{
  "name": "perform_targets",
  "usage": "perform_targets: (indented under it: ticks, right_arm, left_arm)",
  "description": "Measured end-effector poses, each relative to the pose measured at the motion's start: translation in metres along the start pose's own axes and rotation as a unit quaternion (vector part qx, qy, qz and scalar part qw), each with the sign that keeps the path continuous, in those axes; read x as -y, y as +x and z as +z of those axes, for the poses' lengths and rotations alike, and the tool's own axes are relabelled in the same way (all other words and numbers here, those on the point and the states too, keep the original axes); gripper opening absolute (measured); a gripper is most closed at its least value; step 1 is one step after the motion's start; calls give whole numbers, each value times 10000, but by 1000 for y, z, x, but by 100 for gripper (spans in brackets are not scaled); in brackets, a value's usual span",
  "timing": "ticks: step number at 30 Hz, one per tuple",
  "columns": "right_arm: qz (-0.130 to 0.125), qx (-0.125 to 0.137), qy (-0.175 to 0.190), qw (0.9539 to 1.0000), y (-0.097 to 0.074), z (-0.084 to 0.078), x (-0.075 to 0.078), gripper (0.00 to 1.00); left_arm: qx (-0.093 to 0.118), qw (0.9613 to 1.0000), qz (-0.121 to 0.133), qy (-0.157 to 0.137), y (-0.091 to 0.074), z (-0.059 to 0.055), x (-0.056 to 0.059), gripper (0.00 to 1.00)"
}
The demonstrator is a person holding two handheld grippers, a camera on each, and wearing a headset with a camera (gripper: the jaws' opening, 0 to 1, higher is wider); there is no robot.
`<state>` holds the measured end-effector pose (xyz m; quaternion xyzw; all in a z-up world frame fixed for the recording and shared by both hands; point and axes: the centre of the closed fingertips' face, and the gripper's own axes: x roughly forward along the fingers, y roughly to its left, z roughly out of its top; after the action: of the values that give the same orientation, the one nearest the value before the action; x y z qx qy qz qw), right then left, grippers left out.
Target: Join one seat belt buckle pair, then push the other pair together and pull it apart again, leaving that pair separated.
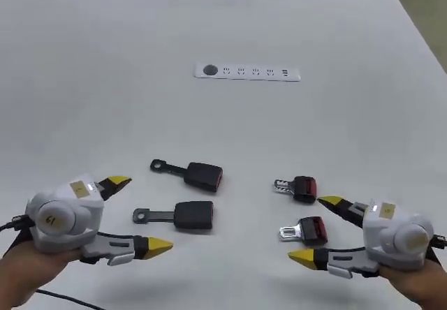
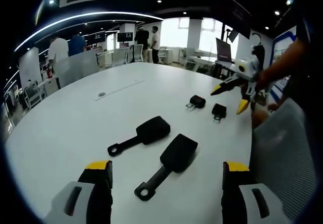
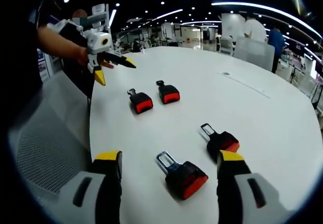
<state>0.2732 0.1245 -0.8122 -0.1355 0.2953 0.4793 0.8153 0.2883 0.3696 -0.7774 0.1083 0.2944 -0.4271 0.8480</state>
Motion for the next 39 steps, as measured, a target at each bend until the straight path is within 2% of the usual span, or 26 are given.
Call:
perform_targets:
  ticks: [6,12,16,18,21,24,28,29,32,34,37,38,39]
  right_arm:
    - [345,-341,-346,9982,5,-11,-2,75]
    - [626,-522,-457,9956,9,-20,-1,73]
    - [825,-664,-556,9928,9,-27,3,71]
    - [891,-748,-642,9911,8,-30,6,71]
    - [1003,-825,-700,9891,8,-33,8,70]
    - [1091,-919,-797,9866,7,-37,11,68]
    - [1233,-1023,-911,9829,7,-39,15,61]
    - [1272,-1052,-933,9819,8,-40,16,61]
    - [1392,-1144,-1075,9778,9,-40,14,60]
    - [1458,-1188,-1111,9759,9,-40,14,57]
    - [1538,-1256,-1104,9738,9,-42,17,53]
    - [1549,-1285,-1134,9730,9,-43,17,53]
    - [1583,-1336,-1196,9710,8,-45,18,53]
  left_arm:
    - [-169,9995,-229,150,11,-3,1,87]
    - [-283,9982,-431,302,24,-6,-1,85]
    - [-484,9950,-651,578,33,-12,3,82]
    - [-585,9920,-817,766,39,-14,8,80]
    - [-674,9885,-1072,824,47,-15,15,79]
    - [-818,9845,-1200,985,55,-18,17,77]
    - [-976,9776,-1408,1224,68,-26,18,72]
    - [-1056,9743,-1465,1345,71,-30,18,69]
    - [-1120,9725,-1538,1342,77,-32,19,69]
    - [-1175,9690,-1619,1450,81,-34,21,69]
    - [-1417,9576,-1787,1762,83,-44,24,65]
    - [-1440,9558,-1786,1841,83,-45,24,64]
    - [-1401,9561,-1756,1882,84,-44,23,64]
